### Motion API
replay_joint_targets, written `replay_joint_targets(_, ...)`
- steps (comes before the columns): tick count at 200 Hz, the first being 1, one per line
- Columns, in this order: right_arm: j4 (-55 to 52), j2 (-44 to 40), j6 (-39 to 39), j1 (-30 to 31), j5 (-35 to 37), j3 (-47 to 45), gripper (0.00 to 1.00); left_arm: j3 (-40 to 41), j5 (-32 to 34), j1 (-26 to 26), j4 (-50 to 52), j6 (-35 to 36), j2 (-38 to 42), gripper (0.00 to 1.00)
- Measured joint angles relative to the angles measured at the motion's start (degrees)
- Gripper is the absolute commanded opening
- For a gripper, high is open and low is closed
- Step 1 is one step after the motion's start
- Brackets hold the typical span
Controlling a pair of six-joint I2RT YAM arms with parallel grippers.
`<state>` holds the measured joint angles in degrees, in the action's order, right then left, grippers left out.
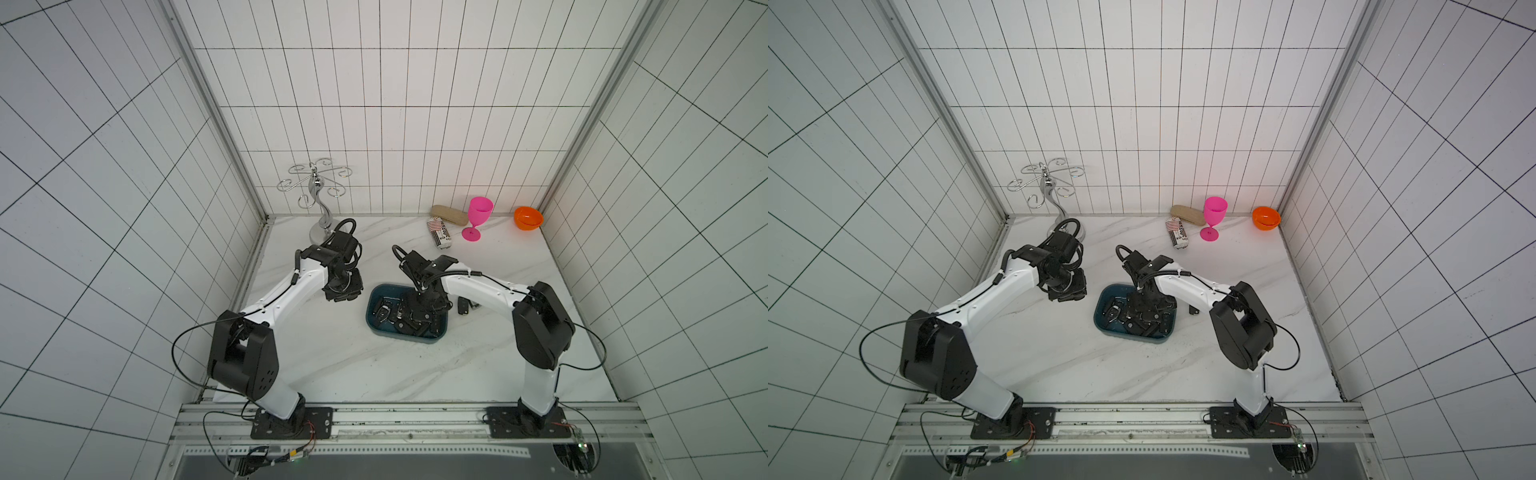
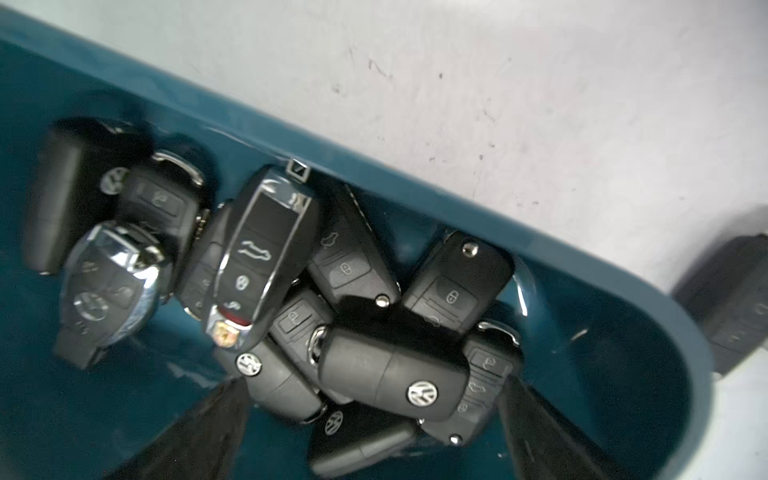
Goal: Place the car key into the storage box
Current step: Pick up the car key from the center of the board, then place the car key in the storage box.
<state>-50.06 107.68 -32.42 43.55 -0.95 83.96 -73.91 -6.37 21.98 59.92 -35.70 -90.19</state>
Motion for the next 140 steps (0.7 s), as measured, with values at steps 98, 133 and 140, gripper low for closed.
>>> replay_joint_targets(98,-1.7,-16.3,0.5,-6.1,2.6,0.2,0.99,-0.9,-3.7,9.0,-1.8,1.1,-0.8,0.23)
replay_joint_targets(133,-0.3,-18.9,0.4,-17.4,4.1,-3.8,0.99,-5.4,-2.0,15.0,-1.8,1.8,-5.6,0.23)
replay_joint_targets(140,-0.2,-18.6,0.4,-19.2,4.3,-4.4,0.99,-6.3,-1.8,16.0,-1.8,2.0,-6.9,0.23)
